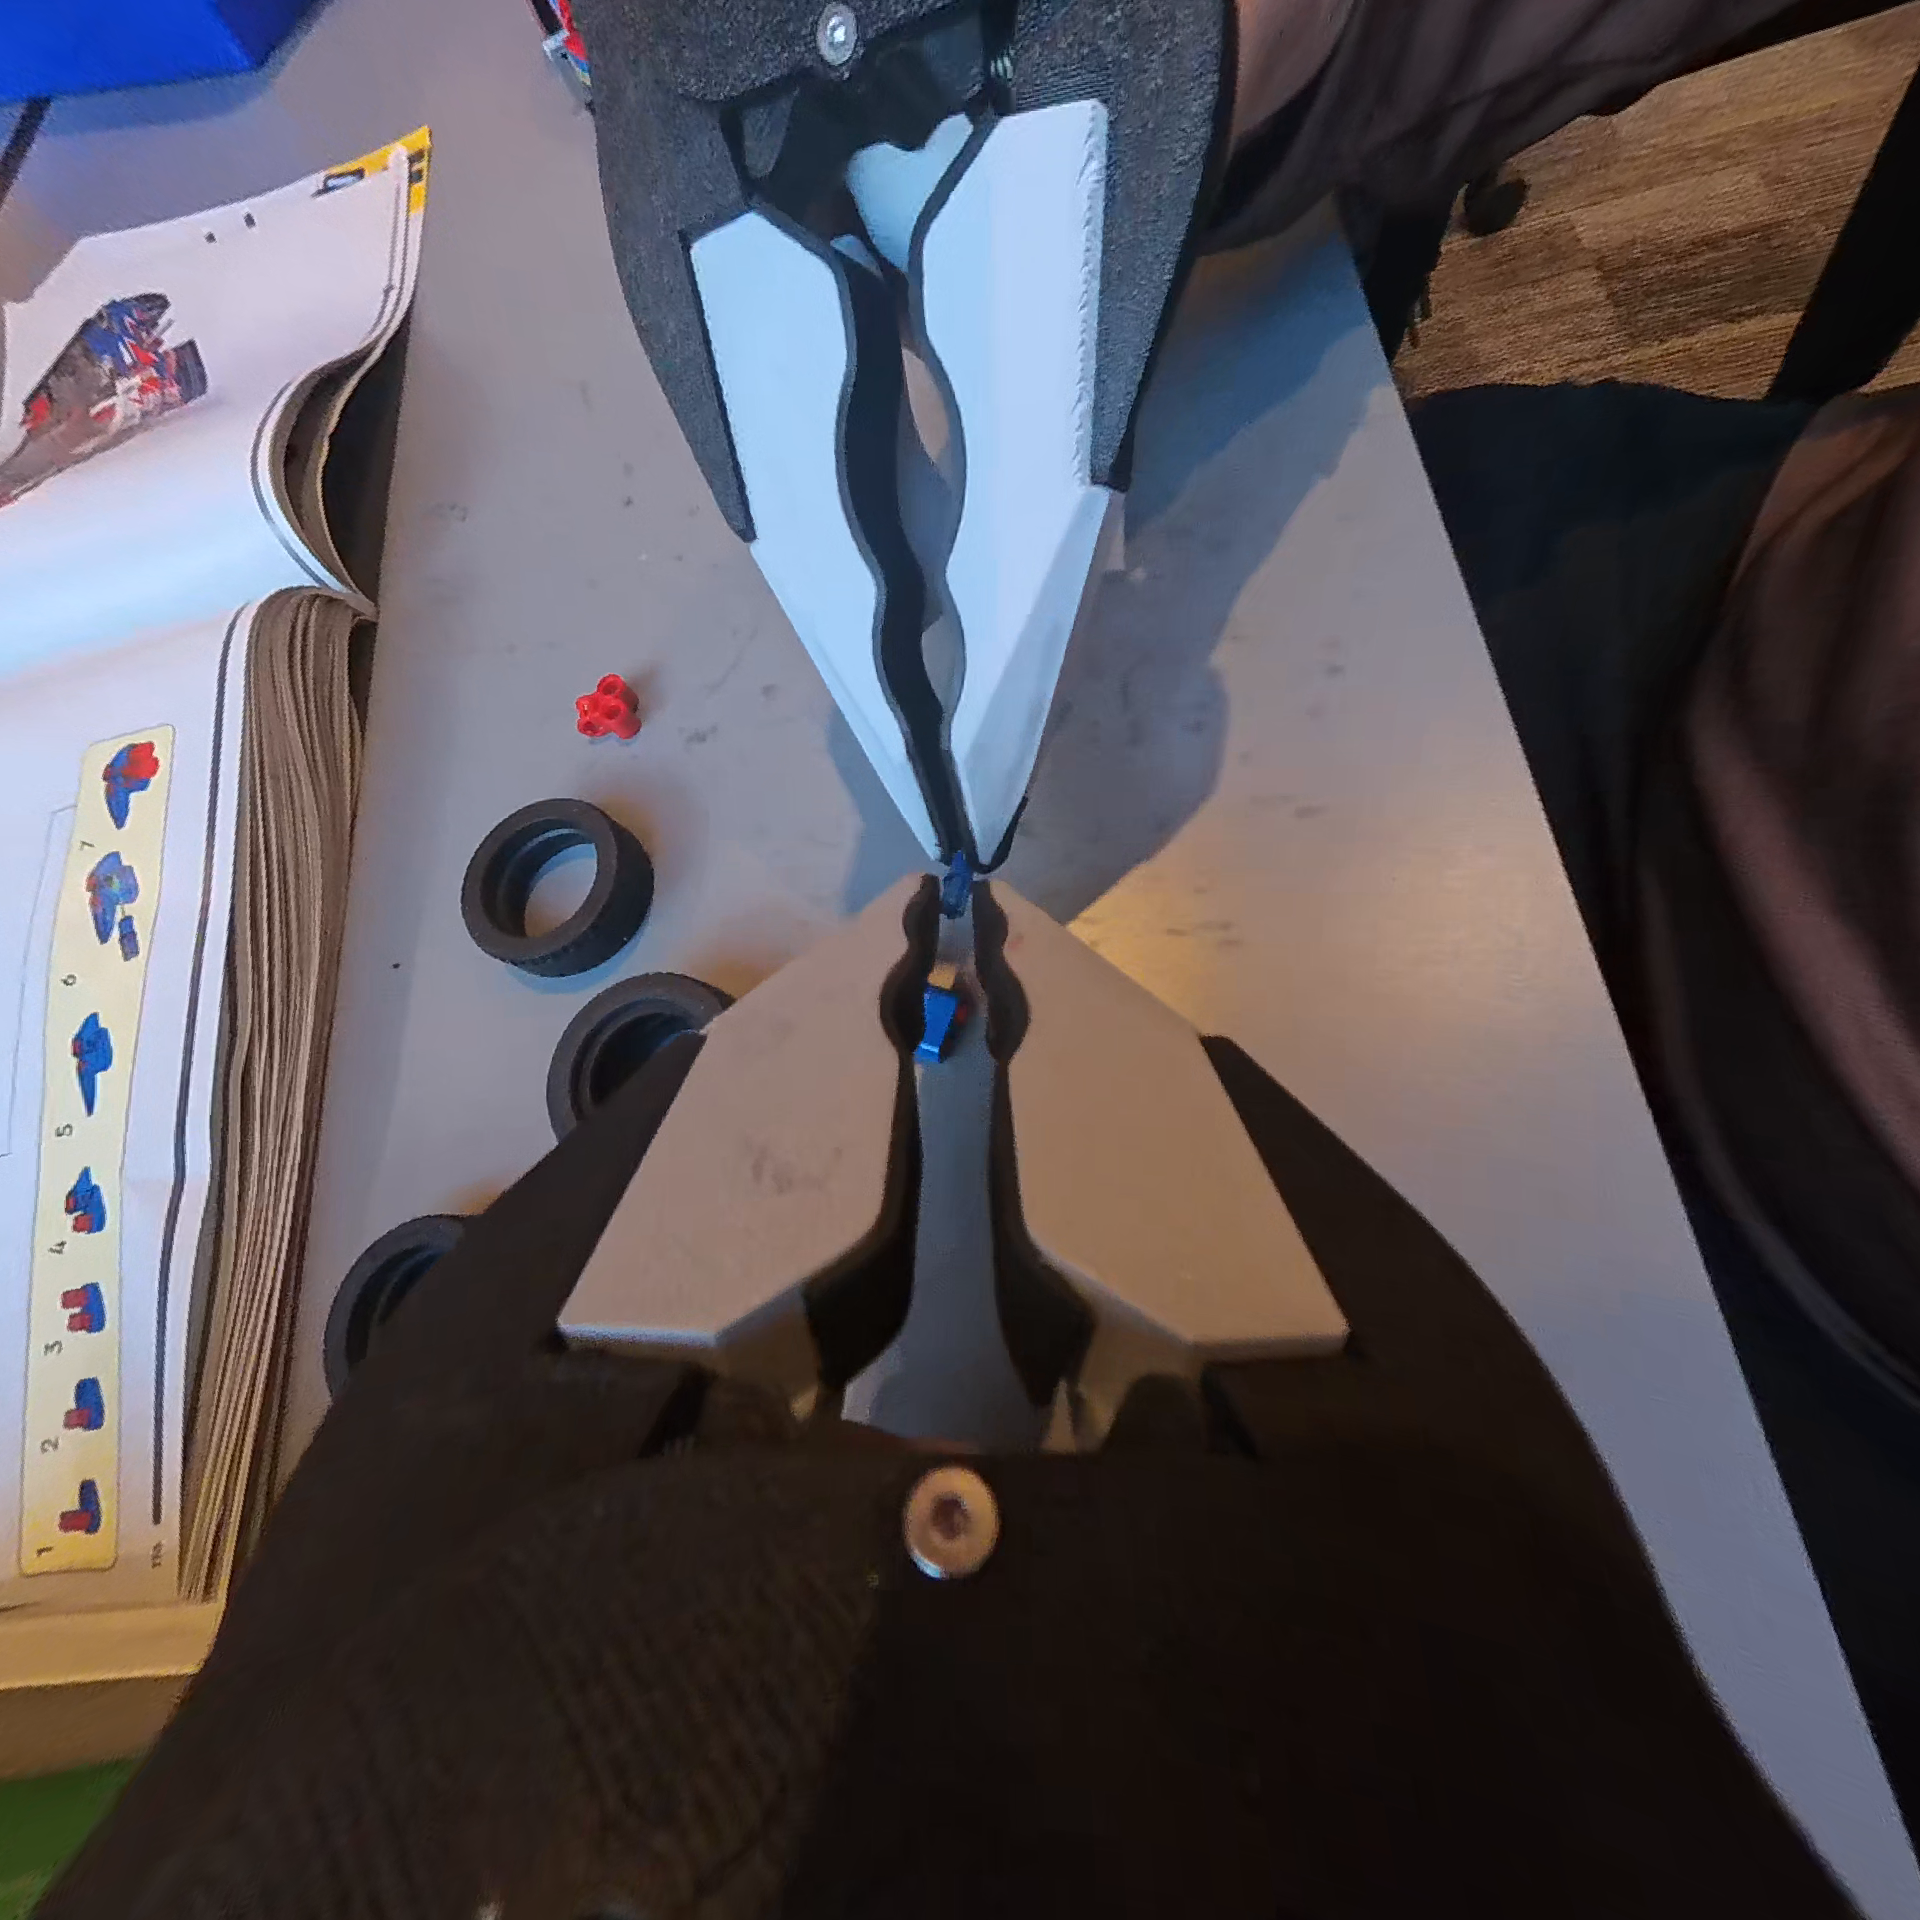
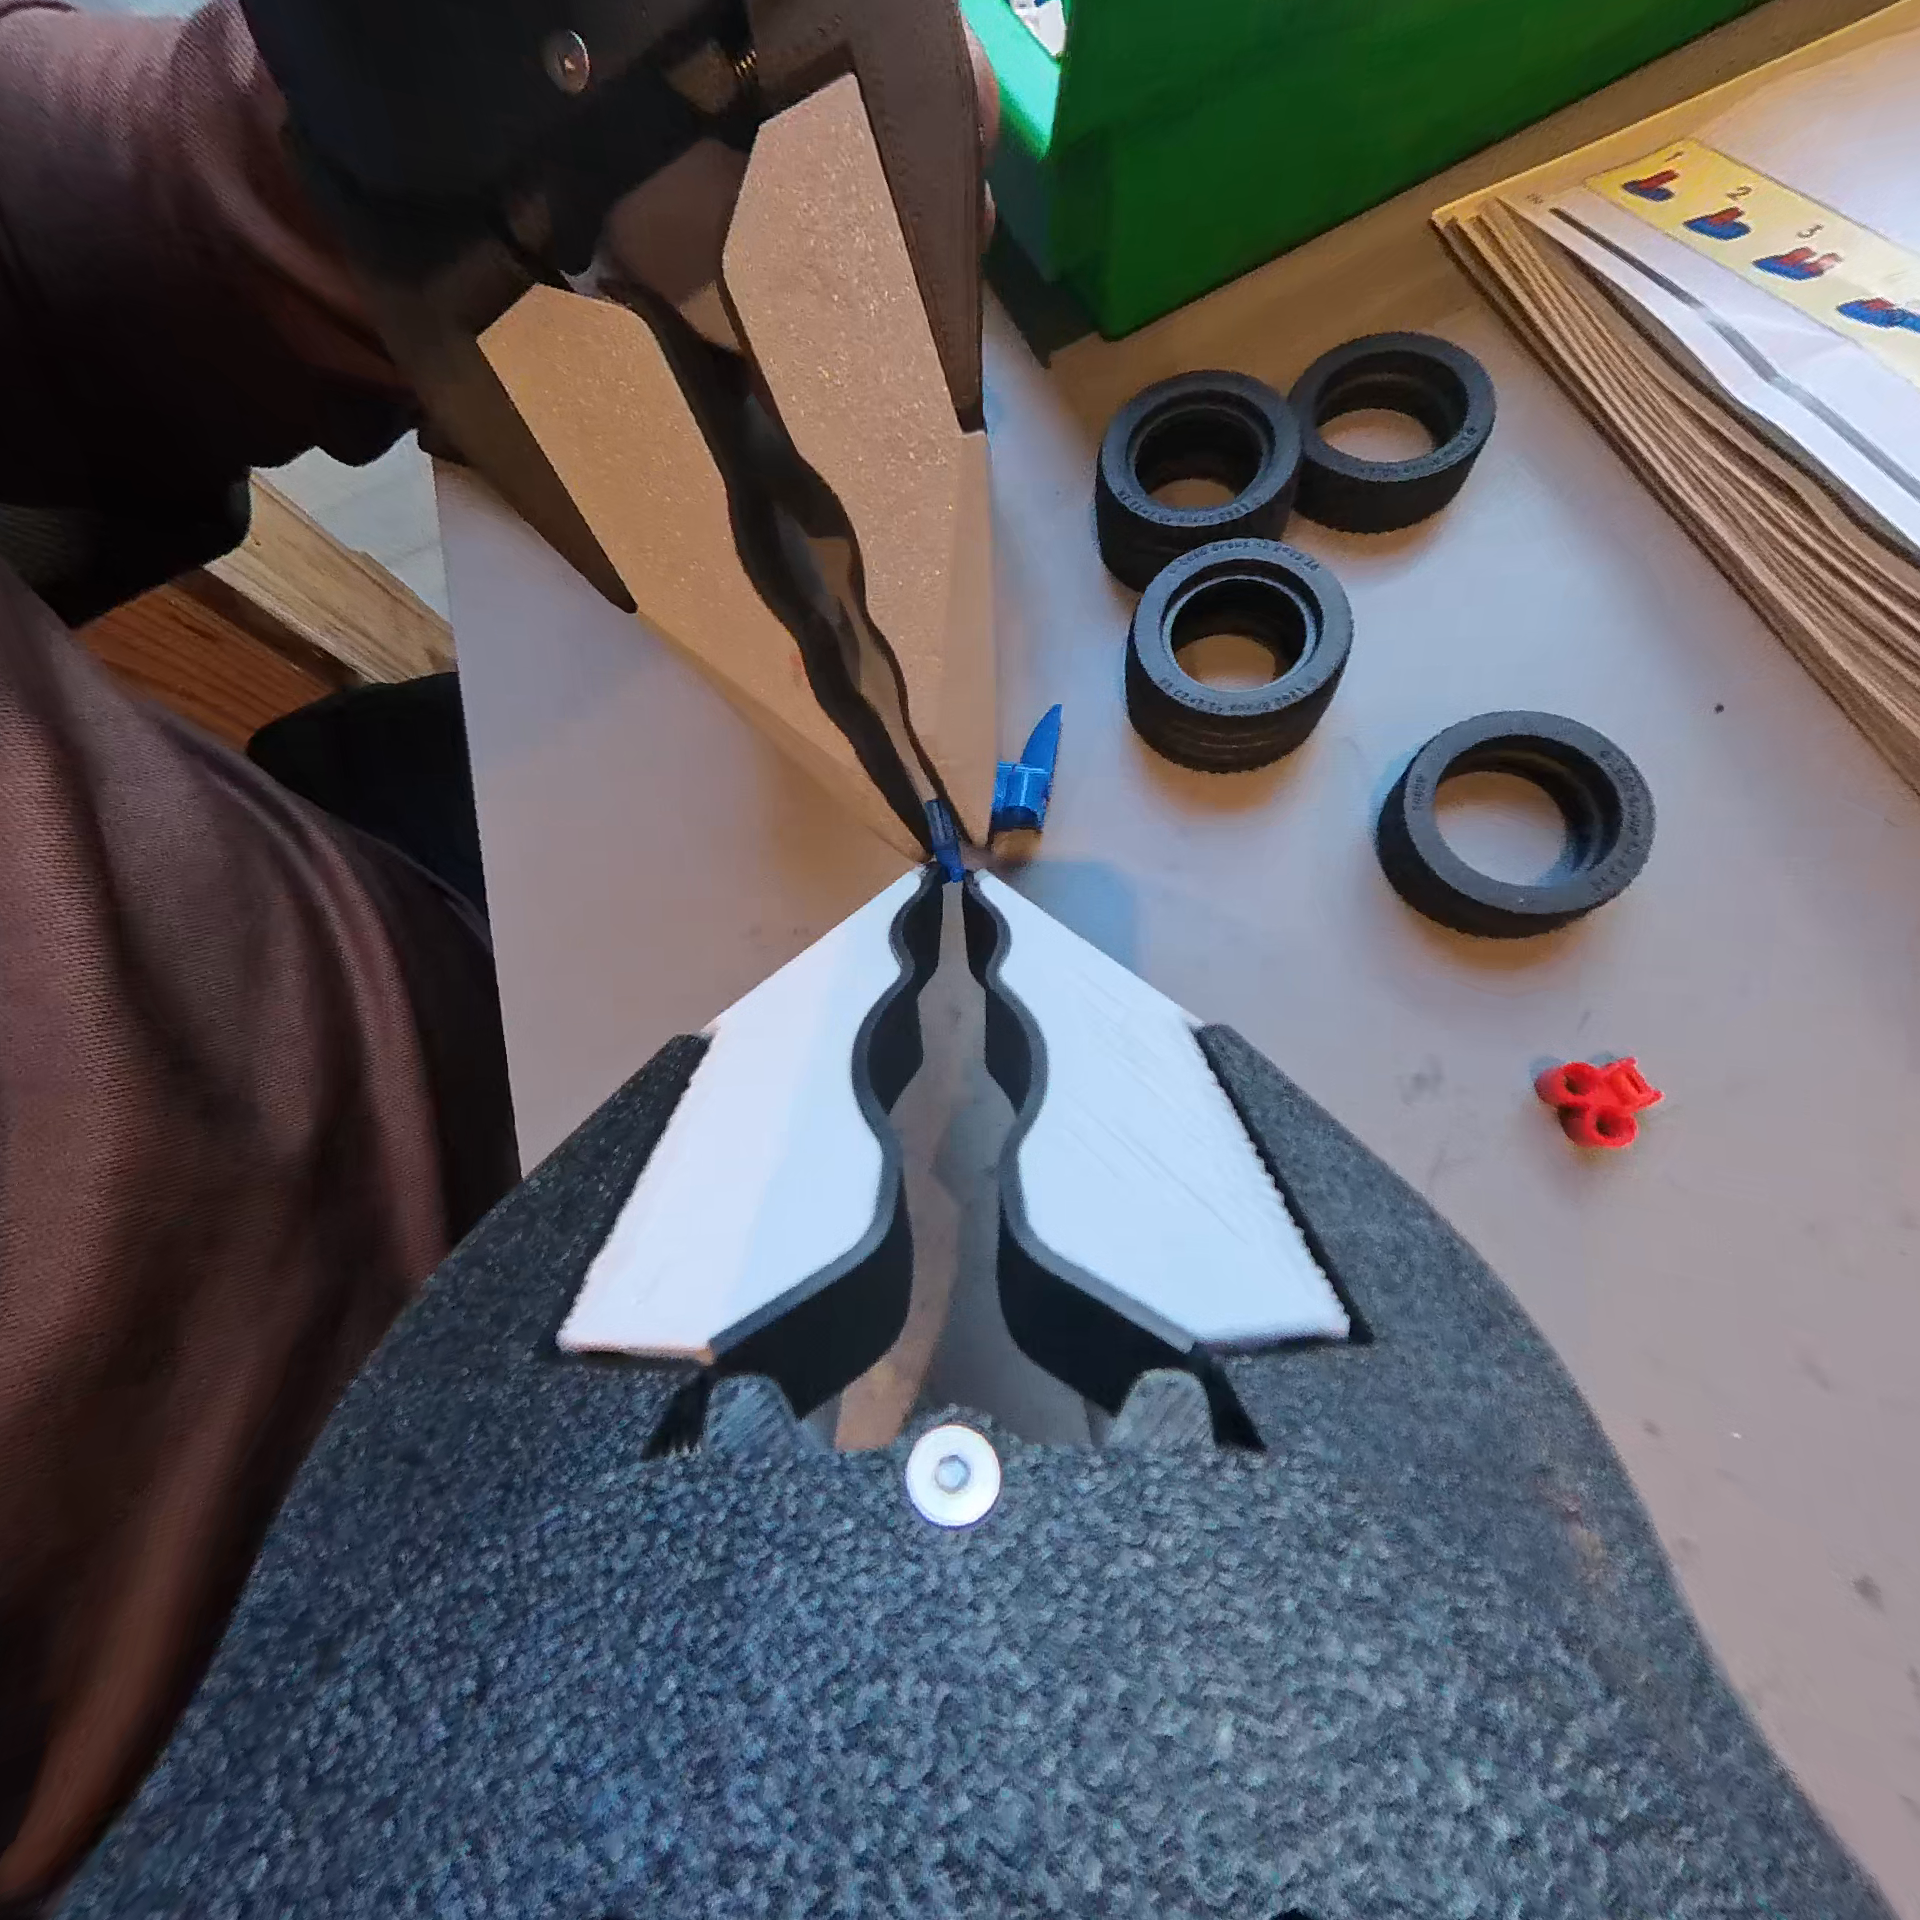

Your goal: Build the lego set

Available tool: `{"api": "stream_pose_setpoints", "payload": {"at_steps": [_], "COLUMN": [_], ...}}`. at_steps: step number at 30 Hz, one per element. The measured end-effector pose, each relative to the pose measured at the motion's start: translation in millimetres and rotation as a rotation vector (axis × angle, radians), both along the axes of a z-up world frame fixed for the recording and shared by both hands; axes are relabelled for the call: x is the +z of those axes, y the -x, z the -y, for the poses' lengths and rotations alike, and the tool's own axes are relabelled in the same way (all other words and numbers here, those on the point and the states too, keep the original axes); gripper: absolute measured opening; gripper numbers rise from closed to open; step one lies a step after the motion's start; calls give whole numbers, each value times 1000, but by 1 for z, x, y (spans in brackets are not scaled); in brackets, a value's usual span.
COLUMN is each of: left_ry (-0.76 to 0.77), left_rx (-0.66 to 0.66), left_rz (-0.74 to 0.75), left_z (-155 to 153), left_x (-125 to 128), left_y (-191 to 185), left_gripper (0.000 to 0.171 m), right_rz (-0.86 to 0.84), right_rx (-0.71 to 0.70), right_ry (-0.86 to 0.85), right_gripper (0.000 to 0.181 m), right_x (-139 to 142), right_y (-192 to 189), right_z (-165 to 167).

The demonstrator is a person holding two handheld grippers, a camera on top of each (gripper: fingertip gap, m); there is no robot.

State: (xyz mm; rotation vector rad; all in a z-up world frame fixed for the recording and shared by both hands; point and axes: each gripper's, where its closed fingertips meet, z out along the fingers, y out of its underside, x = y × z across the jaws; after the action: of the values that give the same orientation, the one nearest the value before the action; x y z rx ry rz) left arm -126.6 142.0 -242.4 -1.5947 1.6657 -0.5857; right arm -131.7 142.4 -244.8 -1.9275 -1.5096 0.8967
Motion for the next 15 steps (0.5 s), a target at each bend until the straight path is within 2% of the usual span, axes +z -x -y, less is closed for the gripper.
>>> {"api": "stream_pose_setpoints", "payload": {"at_steps": [4, 7, 11, 13, 15], "left_ry": [-40, -147, -269, -276, -310], "left_rx": [9, 28, 1, -1, 14], "left_rz": [10, 114, 390, 458, 484], "left_z": [-3, -8, 0, 2, 0], "left_x": [4, 29, 85, 97, 103], "left_y": [0, -1, -1, 1, 3], "left_gripper": [2, 1, 2, 1, 1], "right_rz": [-9, -130, -440, -532, -544], "right_rx": [-11, -38, -36, -42, -39], "right_ry": [-30, -47, 217, 302, 320], "right_gripper": [4, 4, 10, 8, 4], "right_x": [4, 27, 82, 98, 101], "right_y": [0, 1, -3, -7, -7], "right_z": [-3, -9, -5, -6, -4]}}
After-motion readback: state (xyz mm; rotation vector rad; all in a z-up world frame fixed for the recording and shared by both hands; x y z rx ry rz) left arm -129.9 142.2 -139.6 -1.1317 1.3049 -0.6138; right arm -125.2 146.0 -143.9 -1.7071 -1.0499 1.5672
